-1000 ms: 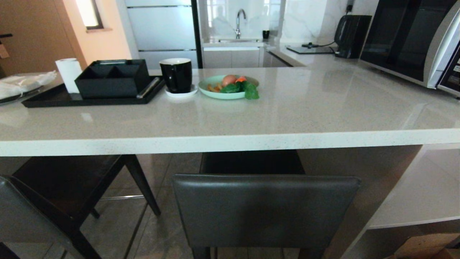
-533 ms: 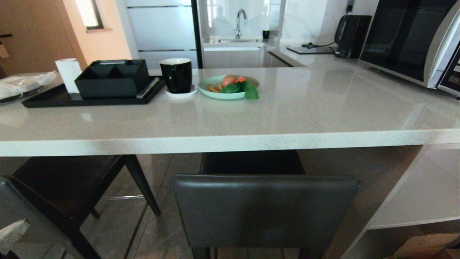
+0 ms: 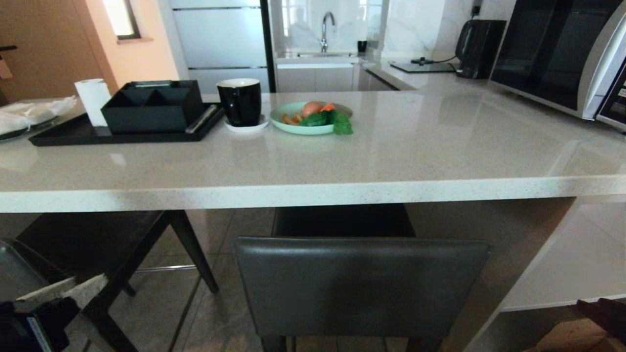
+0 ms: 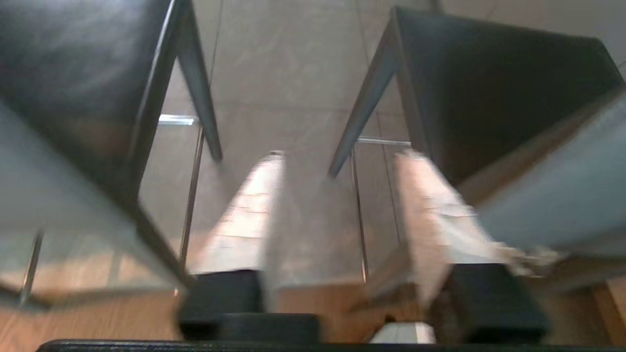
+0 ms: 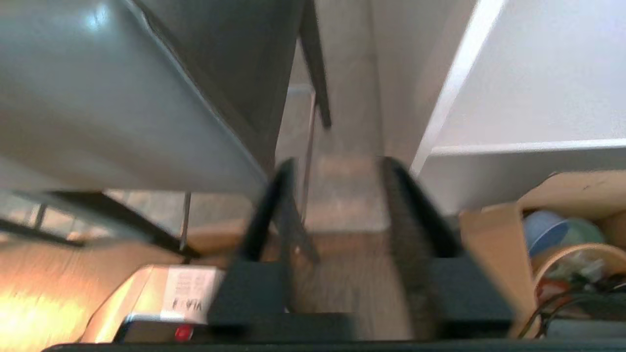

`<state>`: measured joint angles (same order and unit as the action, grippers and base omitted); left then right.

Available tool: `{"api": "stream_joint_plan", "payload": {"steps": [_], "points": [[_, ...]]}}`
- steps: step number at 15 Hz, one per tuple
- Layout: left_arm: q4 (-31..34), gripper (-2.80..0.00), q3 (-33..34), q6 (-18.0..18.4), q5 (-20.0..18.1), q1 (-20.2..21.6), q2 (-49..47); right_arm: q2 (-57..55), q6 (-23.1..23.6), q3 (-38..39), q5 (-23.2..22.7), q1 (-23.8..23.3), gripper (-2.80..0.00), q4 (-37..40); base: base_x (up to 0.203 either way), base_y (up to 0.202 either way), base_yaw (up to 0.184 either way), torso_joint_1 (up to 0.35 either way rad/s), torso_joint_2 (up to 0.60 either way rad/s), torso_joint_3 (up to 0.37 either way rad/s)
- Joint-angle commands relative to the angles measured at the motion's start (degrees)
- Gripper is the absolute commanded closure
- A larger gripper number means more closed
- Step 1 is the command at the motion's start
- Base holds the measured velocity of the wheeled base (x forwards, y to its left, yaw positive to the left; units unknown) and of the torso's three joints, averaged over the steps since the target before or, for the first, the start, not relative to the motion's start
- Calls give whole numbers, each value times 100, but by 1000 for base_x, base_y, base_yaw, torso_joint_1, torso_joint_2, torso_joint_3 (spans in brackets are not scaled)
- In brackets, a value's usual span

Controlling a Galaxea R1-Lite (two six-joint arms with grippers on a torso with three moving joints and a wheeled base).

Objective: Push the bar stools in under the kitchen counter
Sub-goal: Pull the gray chair out from under the dining table

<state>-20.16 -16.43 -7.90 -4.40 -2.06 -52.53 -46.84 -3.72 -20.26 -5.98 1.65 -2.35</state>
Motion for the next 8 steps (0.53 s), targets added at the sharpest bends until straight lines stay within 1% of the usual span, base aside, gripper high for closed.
{"api": "stream_joint_plan", "payload": {"steps": [1,2,3,4,6,7,8], "points": [[-1083,-280,222,30,-26,-55,-1132,-584,9,130,-262,2,-280,-649,0,0,0,0,0,0],[-1645,-280,349,43,-35,-123,-1560,-815,52,320,-401,3,-280,-1283,0,0,0,0,0,0],[-2349,-280,531,52,-45,-220,-1964,-1119,149,536,-508,3,-280,-1884,0,0,0,0,0,0],[-3080,-280,768,65,-54,-327,-2361,-1496,239,737,-573,3,-280,-2453,0,0,0,0,0,0],[-4298,-280,1278,99,-67,-499,-3092,-2257,302,1115,-651,-1,-280,-3620,0,0,0,0,0,0],[-4807,-280,1492,107,-116,-571,-3399,-2613,289,1323,-713,-3,-280,-4178,0,0,0,0,0,0],[-5164,-280,1610,106,-292,-621,-3582,-2895,244,1519,-898,-14,-280,-4677,0,0,0,0,0,0]]}}
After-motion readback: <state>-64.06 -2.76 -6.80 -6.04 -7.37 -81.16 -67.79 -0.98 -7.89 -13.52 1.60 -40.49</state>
